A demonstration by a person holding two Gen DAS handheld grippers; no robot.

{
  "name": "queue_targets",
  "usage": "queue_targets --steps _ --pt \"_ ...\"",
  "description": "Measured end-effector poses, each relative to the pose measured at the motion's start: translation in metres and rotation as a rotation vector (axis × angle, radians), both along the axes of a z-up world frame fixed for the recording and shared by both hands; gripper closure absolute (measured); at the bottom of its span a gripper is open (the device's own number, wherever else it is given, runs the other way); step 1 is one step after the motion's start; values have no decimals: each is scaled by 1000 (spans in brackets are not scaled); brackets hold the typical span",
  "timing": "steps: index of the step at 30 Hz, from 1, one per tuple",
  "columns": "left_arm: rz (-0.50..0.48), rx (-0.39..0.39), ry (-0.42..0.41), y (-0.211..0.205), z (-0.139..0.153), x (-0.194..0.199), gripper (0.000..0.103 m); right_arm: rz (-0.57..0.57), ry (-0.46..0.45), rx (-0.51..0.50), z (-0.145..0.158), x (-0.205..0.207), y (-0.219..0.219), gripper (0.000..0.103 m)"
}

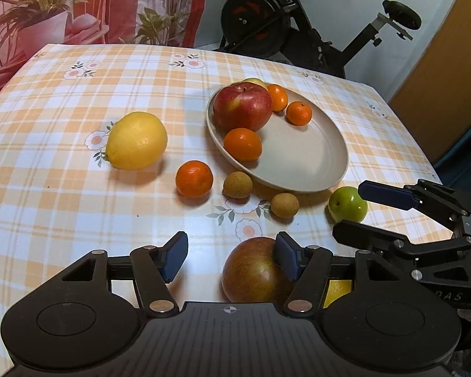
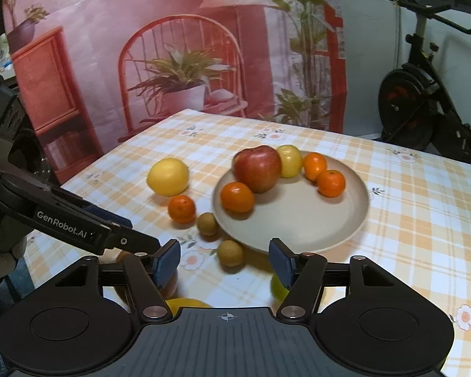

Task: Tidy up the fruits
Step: 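Lower the left gripper onto the dark red apple while the right tool approaches it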

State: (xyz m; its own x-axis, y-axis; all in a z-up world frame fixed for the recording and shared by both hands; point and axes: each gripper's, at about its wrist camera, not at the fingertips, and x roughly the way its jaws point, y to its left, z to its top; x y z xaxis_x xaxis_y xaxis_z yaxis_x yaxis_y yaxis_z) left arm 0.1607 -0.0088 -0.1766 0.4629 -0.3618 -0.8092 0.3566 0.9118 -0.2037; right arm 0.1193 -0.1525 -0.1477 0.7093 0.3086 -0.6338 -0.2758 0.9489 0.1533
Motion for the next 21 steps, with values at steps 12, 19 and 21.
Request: queue_targets --steps 12,19,21 --pt "28 -45 -7 21 -1 -8 37 96 19 -18 1 -12 30 34" --pt "27 -71 5 31 -5 -12 37 176 35 -47 1 -16 55 33" --pt "30 -82 6 34 -6 -13 37 202 41 -61 0 -16 63 33"
